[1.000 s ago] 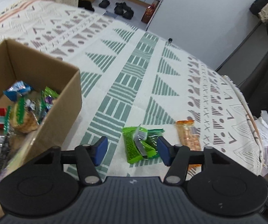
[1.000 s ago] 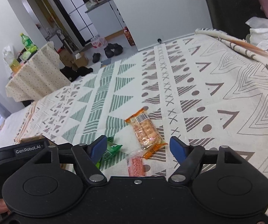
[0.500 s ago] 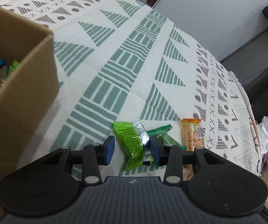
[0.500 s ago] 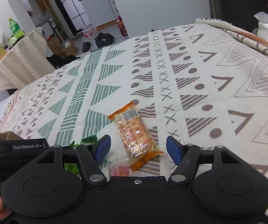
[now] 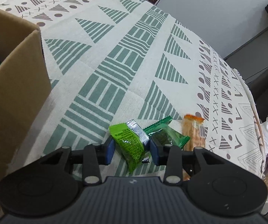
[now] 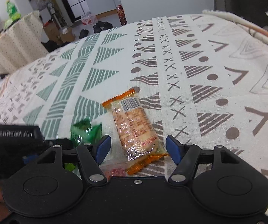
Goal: Organize snacks
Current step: 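Grasp the green packet with the left tool while the right tool grasps the orange cracker pack, then lift the green packet toward the box while the right tool lifts the orange cracker pack, then open both tools over the box to drop the green packet and cracker pack, then move both tools back toward the green candy and orange-red candy packet, then grasp the green wrapped candy with the left tool while the right tool grasps the orange-red packet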
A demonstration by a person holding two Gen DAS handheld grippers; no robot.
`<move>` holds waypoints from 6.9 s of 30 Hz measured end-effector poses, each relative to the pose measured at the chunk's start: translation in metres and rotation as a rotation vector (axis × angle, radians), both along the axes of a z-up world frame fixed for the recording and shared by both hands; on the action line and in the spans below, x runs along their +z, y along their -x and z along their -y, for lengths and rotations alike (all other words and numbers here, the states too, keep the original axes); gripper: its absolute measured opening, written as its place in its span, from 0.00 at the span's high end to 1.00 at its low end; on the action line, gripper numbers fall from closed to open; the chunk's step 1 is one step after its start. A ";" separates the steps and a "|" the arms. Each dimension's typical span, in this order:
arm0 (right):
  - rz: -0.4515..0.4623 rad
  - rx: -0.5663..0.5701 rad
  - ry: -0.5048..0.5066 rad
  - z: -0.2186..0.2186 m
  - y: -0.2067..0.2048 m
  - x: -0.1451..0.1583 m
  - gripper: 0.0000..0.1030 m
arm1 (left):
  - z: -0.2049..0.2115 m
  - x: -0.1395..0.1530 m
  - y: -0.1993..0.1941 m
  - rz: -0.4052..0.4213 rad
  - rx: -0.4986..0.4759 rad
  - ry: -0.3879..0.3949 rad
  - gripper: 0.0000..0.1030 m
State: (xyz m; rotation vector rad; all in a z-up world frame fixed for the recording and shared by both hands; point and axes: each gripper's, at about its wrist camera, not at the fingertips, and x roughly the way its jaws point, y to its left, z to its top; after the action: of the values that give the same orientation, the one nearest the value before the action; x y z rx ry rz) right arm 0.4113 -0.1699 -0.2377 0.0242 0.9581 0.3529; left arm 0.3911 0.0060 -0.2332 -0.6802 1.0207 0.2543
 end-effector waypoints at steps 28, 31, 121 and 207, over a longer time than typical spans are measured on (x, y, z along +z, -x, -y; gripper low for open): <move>0.075 0.055 -0.226 0.010 0.039 0.073 0.68 | -0.014 0.086 0.074 0.119 0.065 -0.164 0.72; 0.091 0.071 -0.238 0.006 0.044 0.081 0.68 | -0.017 0.096 0.082 0.133 0.076 -0.179 0.72; 0.078 0.149 -0.269 -0.057 0.118 0.120 0.18 | -0.094 0.139 0.166 0.056 0.198 -0.273 0.00; -0.148 -0.072 -0.110 0.029 0.022 0.007 0.75 | 0.024 0.012 -0.031 0.044 -0.074 0.063 0.50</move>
State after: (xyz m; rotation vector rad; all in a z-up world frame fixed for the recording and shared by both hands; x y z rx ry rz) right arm 0.3888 -0.1992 -0.2304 0.1867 1.0805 0.3403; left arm 0.4218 -0.0183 -0.2212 -0.7008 1.0128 0.1423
